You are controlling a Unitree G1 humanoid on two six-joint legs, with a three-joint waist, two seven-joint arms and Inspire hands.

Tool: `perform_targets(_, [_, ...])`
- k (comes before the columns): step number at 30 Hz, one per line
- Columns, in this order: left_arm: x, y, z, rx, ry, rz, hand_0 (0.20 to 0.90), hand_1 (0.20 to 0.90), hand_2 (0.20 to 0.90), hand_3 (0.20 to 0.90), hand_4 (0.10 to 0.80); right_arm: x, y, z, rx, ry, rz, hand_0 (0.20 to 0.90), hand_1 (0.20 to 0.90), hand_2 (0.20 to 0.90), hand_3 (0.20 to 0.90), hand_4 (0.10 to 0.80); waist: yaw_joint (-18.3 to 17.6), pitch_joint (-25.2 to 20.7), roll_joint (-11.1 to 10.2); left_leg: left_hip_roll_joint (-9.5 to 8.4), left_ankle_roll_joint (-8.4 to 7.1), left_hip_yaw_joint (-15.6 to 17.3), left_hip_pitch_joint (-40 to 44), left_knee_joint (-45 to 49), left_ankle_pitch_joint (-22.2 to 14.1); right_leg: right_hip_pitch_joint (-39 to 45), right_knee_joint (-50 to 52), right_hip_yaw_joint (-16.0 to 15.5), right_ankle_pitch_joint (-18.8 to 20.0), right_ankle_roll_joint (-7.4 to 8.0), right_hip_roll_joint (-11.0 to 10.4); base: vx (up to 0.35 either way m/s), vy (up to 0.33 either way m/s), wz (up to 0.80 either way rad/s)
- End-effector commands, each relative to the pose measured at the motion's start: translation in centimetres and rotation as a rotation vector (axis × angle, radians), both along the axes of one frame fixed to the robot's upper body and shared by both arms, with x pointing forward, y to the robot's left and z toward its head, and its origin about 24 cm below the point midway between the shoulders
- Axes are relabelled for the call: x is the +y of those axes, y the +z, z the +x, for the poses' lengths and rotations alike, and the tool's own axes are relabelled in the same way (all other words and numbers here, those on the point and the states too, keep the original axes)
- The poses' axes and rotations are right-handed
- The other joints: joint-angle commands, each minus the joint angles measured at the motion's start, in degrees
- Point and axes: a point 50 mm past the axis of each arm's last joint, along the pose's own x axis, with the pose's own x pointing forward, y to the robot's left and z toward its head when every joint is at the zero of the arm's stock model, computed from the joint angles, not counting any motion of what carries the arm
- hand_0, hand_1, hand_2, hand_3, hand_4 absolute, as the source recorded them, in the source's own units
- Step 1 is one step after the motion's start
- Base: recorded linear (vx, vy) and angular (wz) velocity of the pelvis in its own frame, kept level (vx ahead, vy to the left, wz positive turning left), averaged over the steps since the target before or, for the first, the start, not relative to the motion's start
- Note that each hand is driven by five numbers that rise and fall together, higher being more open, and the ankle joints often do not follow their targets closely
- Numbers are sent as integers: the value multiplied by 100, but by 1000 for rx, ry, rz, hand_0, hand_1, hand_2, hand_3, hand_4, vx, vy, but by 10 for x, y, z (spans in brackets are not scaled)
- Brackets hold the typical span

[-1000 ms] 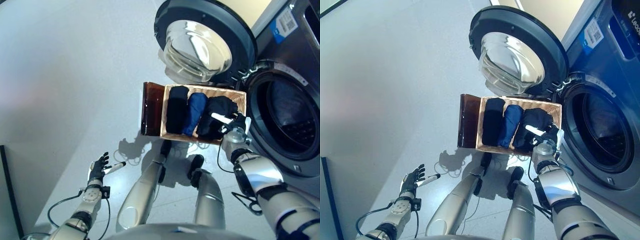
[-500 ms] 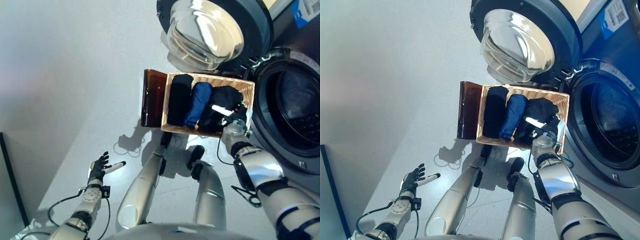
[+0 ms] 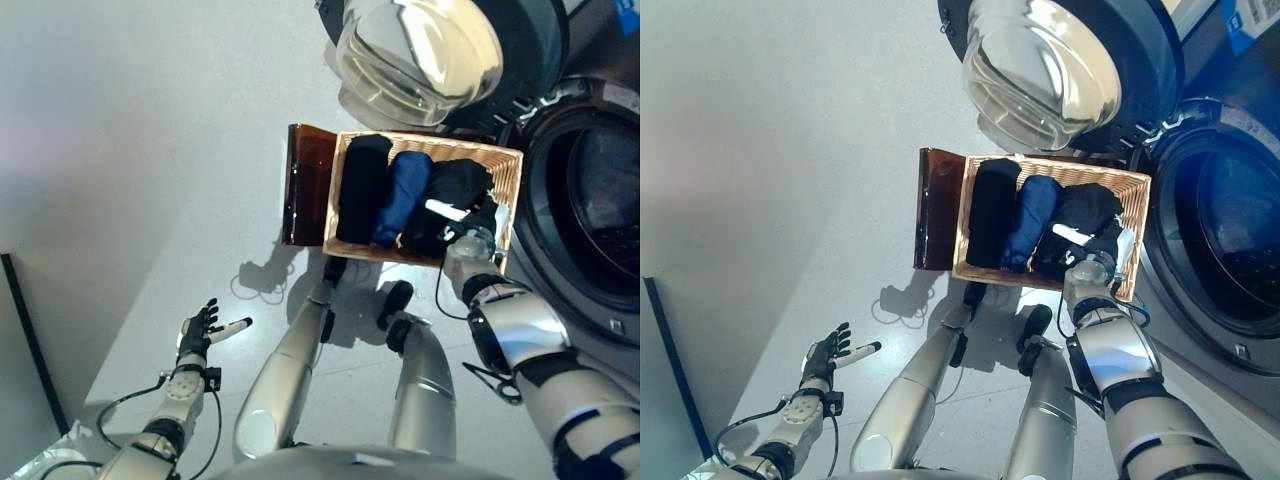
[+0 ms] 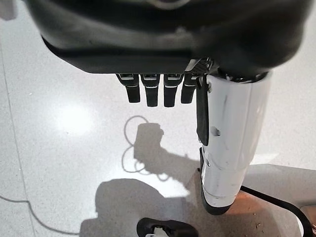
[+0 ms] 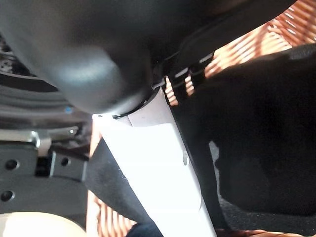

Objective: Pick up the clothes and place them into the washing machine

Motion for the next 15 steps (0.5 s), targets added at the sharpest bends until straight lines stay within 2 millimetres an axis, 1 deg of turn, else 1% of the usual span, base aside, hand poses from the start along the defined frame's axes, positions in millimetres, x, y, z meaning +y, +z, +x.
perform_targets(1, [28, 2, -13, 7, 86, 71, 900, 900, 900, 900, 800, -33, 26, -2, -73, -85, -97, 244, 244, 244, 244, 331, 195, -124, 225, -142, -153, 381, -199, 344, -406, 122, -351, 148, 289, -4, 69, 7, 16, 6])
perform_targets(2, [29, 2, -13, 5, 89, 72, 900, 900, 900, 900, 800, -33, 27, -2, -77, -87, -97, 200, 200, 200, 200, 300, 192, -126, 230, -146, -153, 381, -219, 355, -410, 109, -334, 160, 283, -6, 73, 4, 9, 5])
perform_targets(5, [29, 3, -12, -3, 93, 68, 900, 900, 900, 900, 800, -31, 30, 1, -90, -82, -100, 200, 200, 200, 200, 300, 190, -125, 253, -157, -150, 394, -280, 395, -416, 57, -285, 168, 272, -8, 65, -2, 9, 3])
perform_targets(11, [32, 4, -13, -12, 102, 65, 900, 900, 900, 900, 800, -26, 46, 9, -142, -66, -105, 200, 200, 200, 200, 300, 201, -117, 313, -164, -146, 419, -339, 409, -406, -29, -229, 178, 272, -4, 61, 0, 0, 0])
perform_targets(15, [34, 3, -16, -10, 114, 62, 900, 900, 900, 900, 800, -17, 46, 13, -189, -34, -56, 200, 200, 200, 200, 300, 174, -147, 309, -162, -142, 451, -299, 390, -413, -33, -205, 217, 270, 4, 73, 0, 0, 0])
